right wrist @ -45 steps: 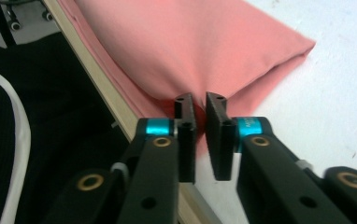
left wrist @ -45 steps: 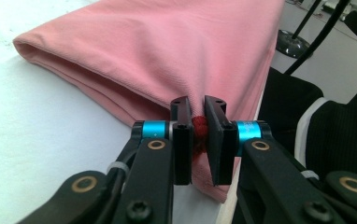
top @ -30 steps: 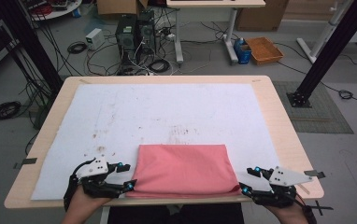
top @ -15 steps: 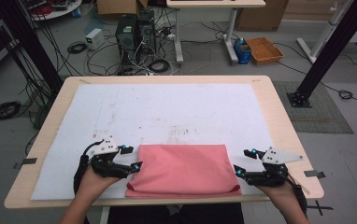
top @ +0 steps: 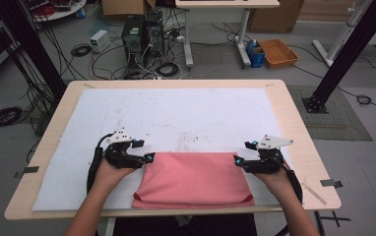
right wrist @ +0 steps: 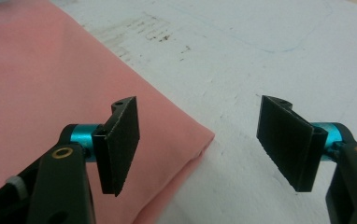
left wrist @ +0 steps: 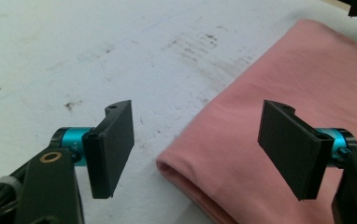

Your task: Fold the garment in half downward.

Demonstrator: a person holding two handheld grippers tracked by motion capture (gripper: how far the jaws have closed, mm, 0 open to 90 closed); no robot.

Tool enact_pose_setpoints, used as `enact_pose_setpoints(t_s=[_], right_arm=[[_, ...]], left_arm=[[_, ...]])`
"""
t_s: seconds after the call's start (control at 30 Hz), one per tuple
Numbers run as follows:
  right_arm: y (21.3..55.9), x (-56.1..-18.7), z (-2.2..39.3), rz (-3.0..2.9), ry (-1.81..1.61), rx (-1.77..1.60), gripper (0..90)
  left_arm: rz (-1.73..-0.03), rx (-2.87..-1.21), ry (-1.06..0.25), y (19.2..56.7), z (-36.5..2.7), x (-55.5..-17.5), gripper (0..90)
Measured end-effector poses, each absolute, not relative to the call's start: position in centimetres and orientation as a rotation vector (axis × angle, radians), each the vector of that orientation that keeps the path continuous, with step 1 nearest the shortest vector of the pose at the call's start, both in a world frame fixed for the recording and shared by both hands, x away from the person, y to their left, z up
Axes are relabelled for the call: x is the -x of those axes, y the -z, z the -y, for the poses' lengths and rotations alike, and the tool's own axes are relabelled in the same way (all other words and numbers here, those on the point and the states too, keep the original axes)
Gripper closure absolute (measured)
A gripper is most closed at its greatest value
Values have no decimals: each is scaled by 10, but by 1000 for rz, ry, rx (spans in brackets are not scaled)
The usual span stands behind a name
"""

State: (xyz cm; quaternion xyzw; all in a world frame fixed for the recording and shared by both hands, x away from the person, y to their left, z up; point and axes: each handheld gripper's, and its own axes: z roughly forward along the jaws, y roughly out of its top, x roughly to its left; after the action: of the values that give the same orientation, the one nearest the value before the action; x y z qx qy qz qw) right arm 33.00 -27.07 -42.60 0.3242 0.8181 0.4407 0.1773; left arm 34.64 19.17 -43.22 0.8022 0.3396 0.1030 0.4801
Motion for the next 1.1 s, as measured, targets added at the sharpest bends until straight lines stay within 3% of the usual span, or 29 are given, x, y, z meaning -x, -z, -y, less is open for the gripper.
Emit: enact_pose_setpoints(t_s=[0.67,0.77,1.1], right_arm=[[449,-351,267,-2369,-1191,-1001,351],[449,-351,265,-2387,-1182,-987,396],[451,-350,259,-2451,-1118,-933,601]], left_arm=[[-912,-1996,-221,450,-193,-354,271],[-906,-2021,-217,452,-191,-353,286],[-857,-2071,-220,451,-186,-350,476]])
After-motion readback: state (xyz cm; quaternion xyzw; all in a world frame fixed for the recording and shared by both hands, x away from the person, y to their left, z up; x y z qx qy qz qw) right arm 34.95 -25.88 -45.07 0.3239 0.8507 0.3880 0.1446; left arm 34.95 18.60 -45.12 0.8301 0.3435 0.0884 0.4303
